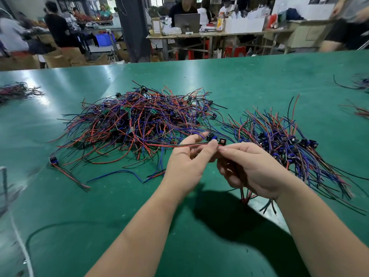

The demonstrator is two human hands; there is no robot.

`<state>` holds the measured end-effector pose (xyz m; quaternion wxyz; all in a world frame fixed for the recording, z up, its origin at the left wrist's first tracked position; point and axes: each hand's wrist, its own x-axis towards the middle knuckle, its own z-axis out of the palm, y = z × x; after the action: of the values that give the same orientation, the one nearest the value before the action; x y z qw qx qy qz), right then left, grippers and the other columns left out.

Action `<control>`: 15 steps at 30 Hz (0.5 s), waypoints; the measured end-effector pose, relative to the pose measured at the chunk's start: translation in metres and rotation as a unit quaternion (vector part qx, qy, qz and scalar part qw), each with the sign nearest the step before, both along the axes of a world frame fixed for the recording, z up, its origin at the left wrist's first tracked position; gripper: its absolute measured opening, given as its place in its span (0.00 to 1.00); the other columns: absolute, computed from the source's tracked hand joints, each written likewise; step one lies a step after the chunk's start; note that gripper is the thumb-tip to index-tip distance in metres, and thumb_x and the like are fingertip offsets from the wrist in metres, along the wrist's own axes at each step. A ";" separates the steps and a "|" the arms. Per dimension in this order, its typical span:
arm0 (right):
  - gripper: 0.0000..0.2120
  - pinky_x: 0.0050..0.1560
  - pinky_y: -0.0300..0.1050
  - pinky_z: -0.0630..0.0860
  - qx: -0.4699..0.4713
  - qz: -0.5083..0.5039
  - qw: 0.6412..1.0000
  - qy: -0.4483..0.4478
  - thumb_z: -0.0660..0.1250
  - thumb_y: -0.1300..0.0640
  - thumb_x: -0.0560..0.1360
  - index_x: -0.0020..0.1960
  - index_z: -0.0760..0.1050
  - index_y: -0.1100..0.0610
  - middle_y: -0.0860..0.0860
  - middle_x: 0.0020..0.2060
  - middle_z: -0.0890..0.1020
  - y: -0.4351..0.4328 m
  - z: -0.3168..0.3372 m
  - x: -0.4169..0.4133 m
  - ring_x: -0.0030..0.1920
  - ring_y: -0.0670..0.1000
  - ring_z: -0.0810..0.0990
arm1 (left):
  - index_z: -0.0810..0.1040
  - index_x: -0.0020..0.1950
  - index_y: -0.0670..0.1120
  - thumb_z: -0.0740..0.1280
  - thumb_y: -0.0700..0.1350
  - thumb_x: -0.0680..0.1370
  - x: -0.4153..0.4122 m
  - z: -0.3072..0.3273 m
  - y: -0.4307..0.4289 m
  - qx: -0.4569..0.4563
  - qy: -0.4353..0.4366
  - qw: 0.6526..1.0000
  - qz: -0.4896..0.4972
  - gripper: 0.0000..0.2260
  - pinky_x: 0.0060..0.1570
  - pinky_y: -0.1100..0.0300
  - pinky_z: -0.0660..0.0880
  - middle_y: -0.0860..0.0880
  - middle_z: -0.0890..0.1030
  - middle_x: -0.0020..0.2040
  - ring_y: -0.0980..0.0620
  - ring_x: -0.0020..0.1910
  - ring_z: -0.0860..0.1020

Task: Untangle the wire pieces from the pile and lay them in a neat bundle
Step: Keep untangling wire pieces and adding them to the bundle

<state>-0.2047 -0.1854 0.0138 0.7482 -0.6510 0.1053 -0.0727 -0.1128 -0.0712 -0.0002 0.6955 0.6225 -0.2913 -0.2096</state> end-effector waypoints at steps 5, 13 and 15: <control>0.16 0.21 0.35 0.65 -0.010 0.015 0.998 0.056 0.59 0.54 0.79 0.43 0.81 0.60 0.55 0.29 0.77 -0.002 -0.003 -0.001 0.21 0.50 0.71 | 0.78 0.39 0.47 0.70 0.48 0.76 0.001 -0.005 0.003 0.040 -0.063 0.996 0.057 0.08 0.28 0.60 0.75 0.49 0.84 0.34 0.52 0.30 0.81; 0.08 0.27 0.40 0.77 0.113 -0.116 0.986 0.025 0.67 0.53 0.72 0.43 0.70 0.55 0.55 0.34 0.82 -0.003 -0.007 0.010 0.29 0.51 0.81 | 0.73 0.40 0.48 0.68 0.41 0.77 0.006 -0.001 0.003 0.010 -0.007 0.999 0.045 0.08 0.30 0.62 0.75 0.50 0.83 0.35 0.51 0.31 0.81; 0.10 0.28 0.37 0.77 0.113 -0.129 0.985 0.002 0.69 0.53 0.67 0.44 0.71 0.55 0.50 0.30 0.81 -0.003 -0.007 0.011 0.25 0.46 0.77 | 0.74 0.40 0.48 0.68 0.40 0.77 0.004 0.000 0.003 0.011 -0.018 0.999 0.027 0.07 0.32 0.62 0.75 0.47 0.83 0.36 0.50 0.33 0.81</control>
<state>-0.1940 -0.1884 0.0067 0.8012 -0.5432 0.1975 -0.1549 -0.1091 -0.0682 0.0002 0.6890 0.6412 -0.2843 -0.1825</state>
